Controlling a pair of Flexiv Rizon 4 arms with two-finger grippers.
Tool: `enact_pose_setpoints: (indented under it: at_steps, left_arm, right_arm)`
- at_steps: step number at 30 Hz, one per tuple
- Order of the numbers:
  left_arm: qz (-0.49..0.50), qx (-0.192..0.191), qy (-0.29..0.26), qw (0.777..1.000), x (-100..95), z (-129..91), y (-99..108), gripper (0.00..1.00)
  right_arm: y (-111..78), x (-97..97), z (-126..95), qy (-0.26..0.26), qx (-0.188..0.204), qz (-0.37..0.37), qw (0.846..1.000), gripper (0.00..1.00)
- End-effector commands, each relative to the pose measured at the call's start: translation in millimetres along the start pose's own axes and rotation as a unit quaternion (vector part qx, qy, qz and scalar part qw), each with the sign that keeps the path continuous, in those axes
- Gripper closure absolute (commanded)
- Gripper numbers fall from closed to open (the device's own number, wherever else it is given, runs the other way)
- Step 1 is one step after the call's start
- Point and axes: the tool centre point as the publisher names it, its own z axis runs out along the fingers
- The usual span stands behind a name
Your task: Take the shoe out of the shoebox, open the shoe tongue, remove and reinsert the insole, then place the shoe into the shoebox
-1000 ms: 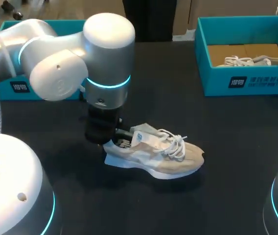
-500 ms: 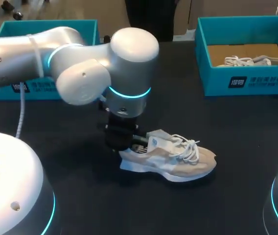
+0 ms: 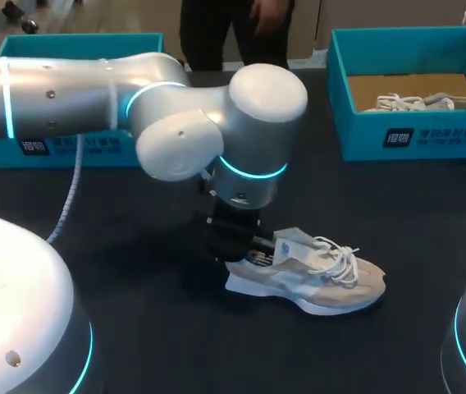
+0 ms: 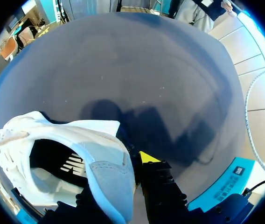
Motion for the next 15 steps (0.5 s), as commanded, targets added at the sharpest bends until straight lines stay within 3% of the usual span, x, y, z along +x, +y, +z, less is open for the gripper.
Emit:
enact_pose_setpoints:
  at_steps: [1, 14, 15]
  left_arm:
    - [-0.005, -0.002, 0.013, 1.0, -11.6, 4, 4, 1.0]
    - [-0.008, -0.003, 0.011, 1.0, -10.7, 15, 2, 1.0]
    - [-0.008, -0.003, 0.011, 1.0, -10.3, 15, 1, 0.87]
  right_arm:
    - [-0.9, 0.3, 0, -0.001, -0.001, 0.0, 1.0, 0.0]
    - [-0.9, 0.3, 0, -0.001, -0.001, 0.0, 1.0, 0.0]
    - [-0.9, 0.3, 0, -0.001, -0.001, 0.0, 1.0, 0.0]
